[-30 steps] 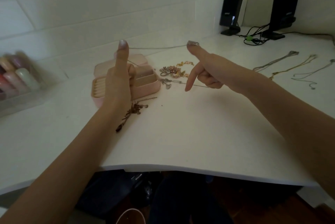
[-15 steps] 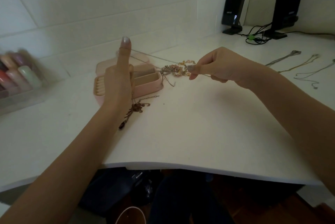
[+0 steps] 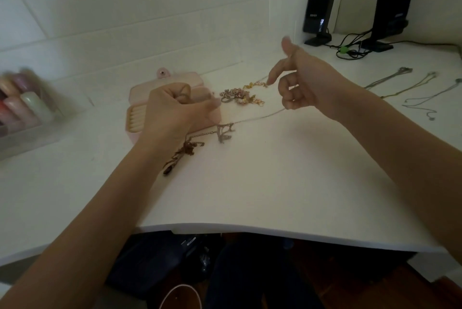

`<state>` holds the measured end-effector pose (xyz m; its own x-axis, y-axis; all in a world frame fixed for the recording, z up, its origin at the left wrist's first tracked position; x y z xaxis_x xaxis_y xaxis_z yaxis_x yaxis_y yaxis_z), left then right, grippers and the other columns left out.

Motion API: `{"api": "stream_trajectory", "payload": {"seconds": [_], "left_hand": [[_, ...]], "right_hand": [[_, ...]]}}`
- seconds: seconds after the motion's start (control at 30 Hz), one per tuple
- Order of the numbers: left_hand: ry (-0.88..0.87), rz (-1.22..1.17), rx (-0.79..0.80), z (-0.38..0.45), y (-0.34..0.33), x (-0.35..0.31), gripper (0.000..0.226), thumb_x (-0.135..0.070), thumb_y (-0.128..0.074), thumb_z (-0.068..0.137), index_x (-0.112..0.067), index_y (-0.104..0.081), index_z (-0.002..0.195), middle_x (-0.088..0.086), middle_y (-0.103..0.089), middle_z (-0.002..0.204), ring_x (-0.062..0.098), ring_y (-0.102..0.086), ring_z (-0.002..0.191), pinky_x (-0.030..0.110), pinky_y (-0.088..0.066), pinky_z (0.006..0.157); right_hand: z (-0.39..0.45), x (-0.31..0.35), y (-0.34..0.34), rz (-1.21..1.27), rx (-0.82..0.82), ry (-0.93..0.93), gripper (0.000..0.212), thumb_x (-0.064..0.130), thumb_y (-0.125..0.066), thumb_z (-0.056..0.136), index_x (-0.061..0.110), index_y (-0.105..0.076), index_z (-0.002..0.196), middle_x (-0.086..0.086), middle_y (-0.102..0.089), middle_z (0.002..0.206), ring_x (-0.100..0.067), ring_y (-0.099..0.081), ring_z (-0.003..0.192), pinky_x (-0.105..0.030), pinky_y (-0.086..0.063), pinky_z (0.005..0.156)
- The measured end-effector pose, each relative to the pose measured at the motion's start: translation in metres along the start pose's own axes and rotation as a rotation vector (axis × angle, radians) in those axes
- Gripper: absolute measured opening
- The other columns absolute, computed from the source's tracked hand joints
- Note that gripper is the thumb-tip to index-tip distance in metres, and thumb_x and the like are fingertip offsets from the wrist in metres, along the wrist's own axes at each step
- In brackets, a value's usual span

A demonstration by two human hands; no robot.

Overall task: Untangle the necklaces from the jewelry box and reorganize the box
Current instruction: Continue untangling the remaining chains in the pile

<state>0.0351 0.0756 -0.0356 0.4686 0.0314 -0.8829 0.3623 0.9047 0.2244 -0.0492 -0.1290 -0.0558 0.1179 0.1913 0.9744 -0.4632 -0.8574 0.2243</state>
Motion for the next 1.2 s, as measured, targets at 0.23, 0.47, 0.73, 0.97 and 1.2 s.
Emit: {"api": "stream_trajectory", "payload": {"seconds": [0.23, 0.47, 0.73, 0.97, 1.2], "left_hand": [[-0.265, 0.77, 0.173, -0.01, -0.025, -0.001, 0.055, -0.058, -0.064, 0.074, -0.015, -0.036, 0.056, -0.005, -0.04, 0.049, 0.009, -0.04, 0.051, 0.028, -0.032, 0.055], [-0.429, 0.658, 0.226, -0.028, -0.052, -0.02, 0.035, -0.058, -0.055, 0.079, -0.029, -0.064, 0.097, -0.02, -0.062, 0.09, 0.002, -0.058, 0.092, 0.022, -0.046, 0.079], [0.109, -0.106, 0.32, -0.016, -0.065, 0.014, 0.032, -0.015, -0.044, 0.1, -0.007, -0.053, 0.07, -0.003, -0.051, 0.046, 0.011, -0.049, 0.04, 0.021, -0.048, 0.048], [0.083, 0.197, 0.062, -0.001, -0.021, 0.024, 0.033, -0.022, -0.056, 0.092, -0.018, -0.059, 0.059, 0.0, -0.045, 0.05, 0.006, -0.036, 0.043, 0.022, -0.031, 0.045], [-0.253, 0.697, 0.13, -0.012, -0.027, 0.002, 0.029, -0.026, -0.056, 0.091, -0.019, -0.052, 0.063, -0.006, -0.052, 0.057, 0.01, -0.05, 0.057, 0.028, -0.037, 0.057]], "right_hand": [[-0.009, 0.013, -0.015, 0.601, 0.196, -0.003, 0.062, 0.06, -0.036, 0.093, 0.012, -0.063, 0.064, -0.004, -0.055, 0.058, -0.022, -0.056, 0.054, -0.028, -0.043, 0.064], [-0.025, 0.035, -0.037, 0.772, 0.383, 0.065, 0.061, 0.059, -0.031, 0.094, 0.011, -0.06, 0.072, -0.005, -0.065, 0.074, -0.025, -0.065, 0.07, -0.029, -0.049, 0.066], [-0.021, 0.045, -0.02, 0.895, 0.329, 0.18, 0.032, 0.01, -0.035, 0.094, 0.016, -0.051, 0.121, -0.004, -0.065, 0.124, -0.016, -0.067, 0.073, -0.021, -0.047, 0.051], [-0.007, 0.014, 0.013, 0.746, -0.019, 0.081, 0.045, 0.002, -0.039, 0.085, 0.014, -0.059, 0.124, 0.003, -0.063, 0.125, -0.009, -0.056, 0.059, -0.019, -0.04, 0.046], [-0.005, 0.009, 0.018, -0.162, -0.15, 0.106, 0.015, 0.003, -0.066, 0.084, 0.011, -0.074, 0.094, -0.004, -0.065, 0.072, -0.012, -0.033, 0.042, -0.017, -0.031, 0.036]]}}
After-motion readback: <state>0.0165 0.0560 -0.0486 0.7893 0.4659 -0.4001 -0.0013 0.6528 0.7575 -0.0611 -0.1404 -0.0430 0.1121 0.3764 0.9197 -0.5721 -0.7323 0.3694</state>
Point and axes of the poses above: each hand's wrist, its own z-axis towards the middle knuckle, its own y-axis out of the back of the hand, x = y × z, the point moved 10 cm from there along z, towards the middle knuckle
